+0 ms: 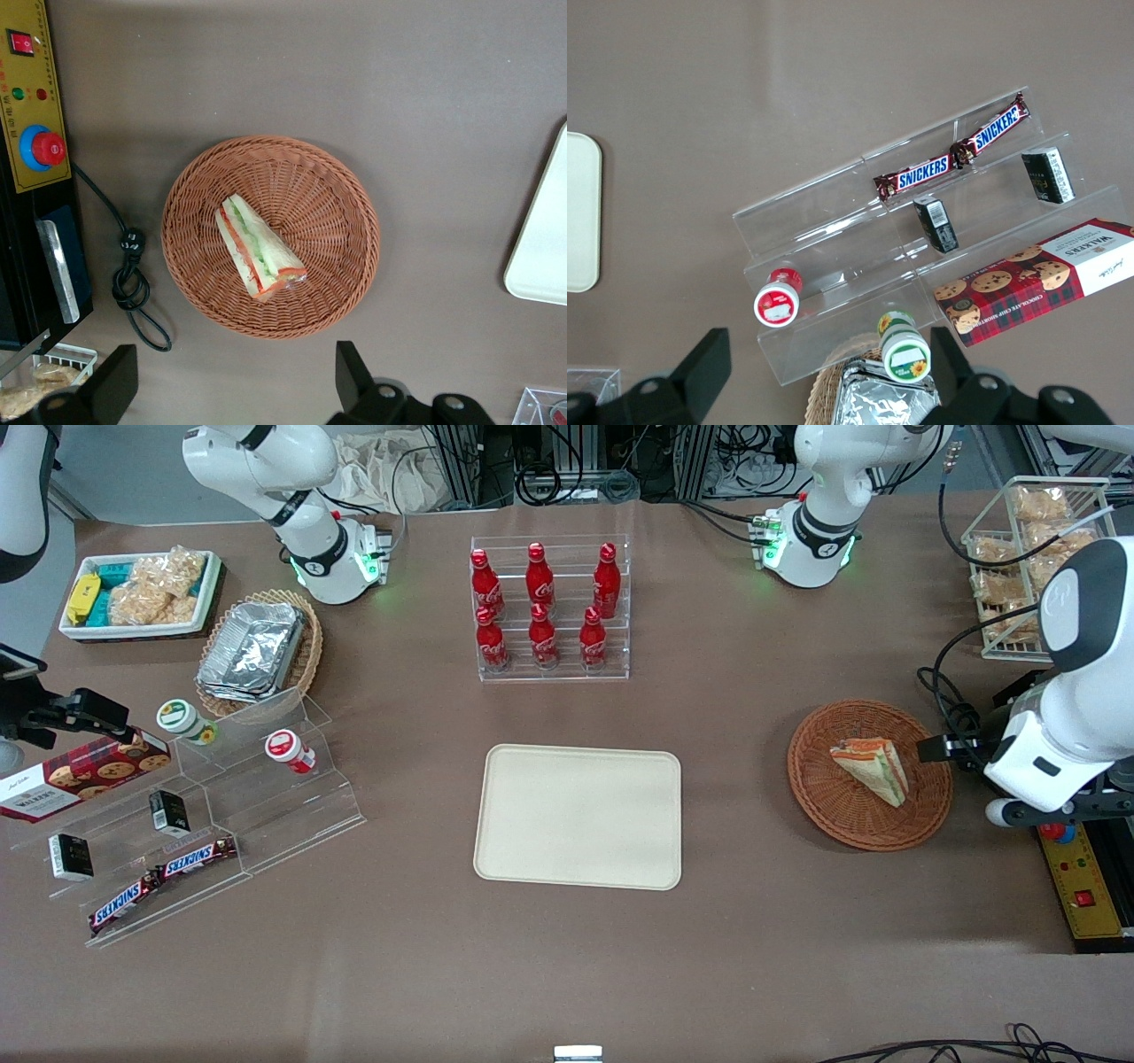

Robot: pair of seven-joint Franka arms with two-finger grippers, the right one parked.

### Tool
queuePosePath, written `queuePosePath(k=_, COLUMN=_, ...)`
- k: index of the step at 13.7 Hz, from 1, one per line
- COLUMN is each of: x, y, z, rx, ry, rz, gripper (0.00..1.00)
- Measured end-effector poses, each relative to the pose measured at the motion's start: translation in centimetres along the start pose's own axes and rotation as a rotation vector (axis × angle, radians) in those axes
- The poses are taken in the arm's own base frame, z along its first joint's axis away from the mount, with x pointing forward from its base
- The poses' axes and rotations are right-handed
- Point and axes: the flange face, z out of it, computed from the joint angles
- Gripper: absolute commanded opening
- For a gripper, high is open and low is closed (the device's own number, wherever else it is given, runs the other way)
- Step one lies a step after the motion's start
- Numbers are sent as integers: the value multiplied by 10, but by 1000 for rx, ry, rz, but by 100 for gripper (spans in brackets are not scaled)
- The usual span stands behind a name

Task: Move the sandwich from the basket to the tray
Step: 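Move the left gripper down over the wrapped sandwich in the basket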

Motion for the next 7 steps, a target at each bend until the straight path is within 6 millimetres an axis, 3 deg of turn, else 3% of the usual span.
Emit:
queuePosePath(k=4, x=1, y=-5, z=1, rx=-1, ry=-2, rz=-8, gripper=100)
queuePosePath(k=7, x=10, y=-12, z=25, rx=-2, ry=-35, rz=-115, gripper=100)
